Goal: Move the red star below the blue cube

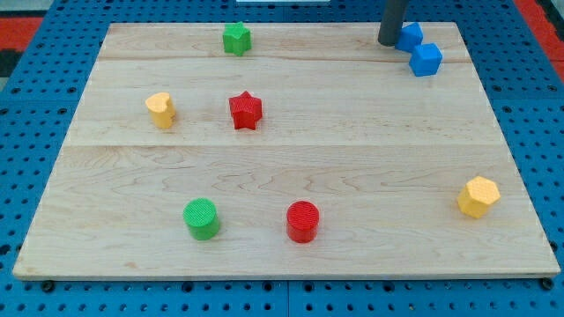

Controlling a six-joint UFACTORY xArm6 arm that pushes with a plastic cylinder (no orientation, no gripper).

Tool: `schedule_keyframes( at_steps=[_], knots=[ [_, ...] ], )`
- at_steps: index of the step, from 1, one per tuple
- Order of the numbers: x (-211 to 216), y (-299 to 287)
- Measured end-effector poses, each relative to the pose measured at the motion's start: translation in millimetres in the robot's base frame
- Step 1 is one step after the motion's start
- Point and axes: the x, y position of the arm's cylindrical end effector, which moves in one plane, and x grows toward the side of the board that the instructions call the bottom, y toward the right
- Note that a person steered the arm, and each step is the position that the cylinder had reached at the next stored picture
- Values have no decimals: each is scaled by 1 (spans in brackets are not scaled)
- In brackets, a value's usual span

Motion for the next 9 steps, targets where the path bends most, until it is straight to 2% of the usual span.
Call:
schedule_keyframes(
  at_steps=[1, 2, 3, 4, 5, 6, 7, 8, 9],
  knots=[
    [4, 0],
    [64, -31],
    [96, -110],
    [96, -209],
    [109, -264],
    [137, -257],
    [138, -227],
    [175, -223],
    [178, -207]
  ],
)
